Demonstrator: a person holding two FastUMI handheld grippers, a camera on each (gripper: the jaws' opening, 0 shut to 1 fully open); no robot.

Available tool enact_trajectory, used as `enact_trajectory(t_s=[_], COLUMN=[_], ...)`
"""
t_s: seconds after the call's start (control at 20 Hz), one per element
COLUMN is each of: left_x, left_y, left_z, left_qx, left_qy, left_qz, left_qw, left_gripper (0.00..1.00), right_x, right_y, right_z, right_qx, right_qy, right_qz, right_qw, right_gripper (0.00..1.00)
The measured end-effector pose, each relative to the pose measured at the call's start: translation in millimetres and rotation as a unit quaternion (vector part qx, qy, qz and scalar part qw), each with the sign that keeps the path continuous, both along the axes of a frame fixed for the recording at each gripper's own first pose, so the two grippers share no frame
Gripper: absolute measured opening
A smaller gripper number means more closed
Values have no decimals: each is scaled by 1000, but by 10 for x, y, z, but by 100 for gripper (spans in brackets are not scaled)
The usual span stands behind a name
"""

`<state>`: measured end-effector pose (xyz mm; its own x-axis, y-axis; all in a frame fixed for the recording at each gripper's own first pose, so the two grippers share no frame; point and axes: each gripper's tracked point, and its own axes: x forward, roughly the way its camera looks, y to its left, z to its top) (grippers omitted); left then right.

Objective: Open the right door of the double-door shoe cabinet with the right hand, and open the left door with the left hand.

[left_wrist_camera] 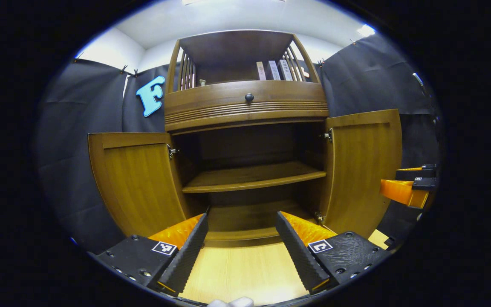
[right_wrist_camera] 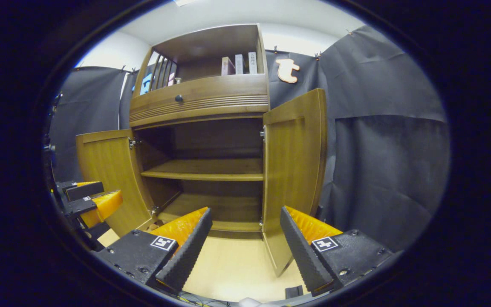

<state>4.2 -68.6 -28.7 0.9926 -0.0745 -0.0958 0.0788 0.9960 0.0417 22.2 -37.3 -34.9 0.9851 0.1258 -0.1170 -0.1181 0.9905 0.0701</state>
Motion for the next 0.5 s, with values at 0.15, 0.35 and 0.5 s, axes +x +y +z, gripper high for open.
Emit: enact_trajectory(t_s=[0.15,0.35,0.5], left_x=[-14,-39,-48], left_y=[44,203,315], left_z=[28,160,233], left_qx=[0,-18,-21], left_qy=[-4,-15,-28], left_qz=[6,23,33], left_qw=[1000,999,999], left_gripper=[96,96,96], right_x=[11,12,16], right_y=[0,60,110], right_z=[65,144,187], right_qx=[-2,-6,-7], right_qy=[-12,-22,-28], right_qz=[-1,2,4], right_qw=[1000,1000,1000], right_gripper=[100,100,100])
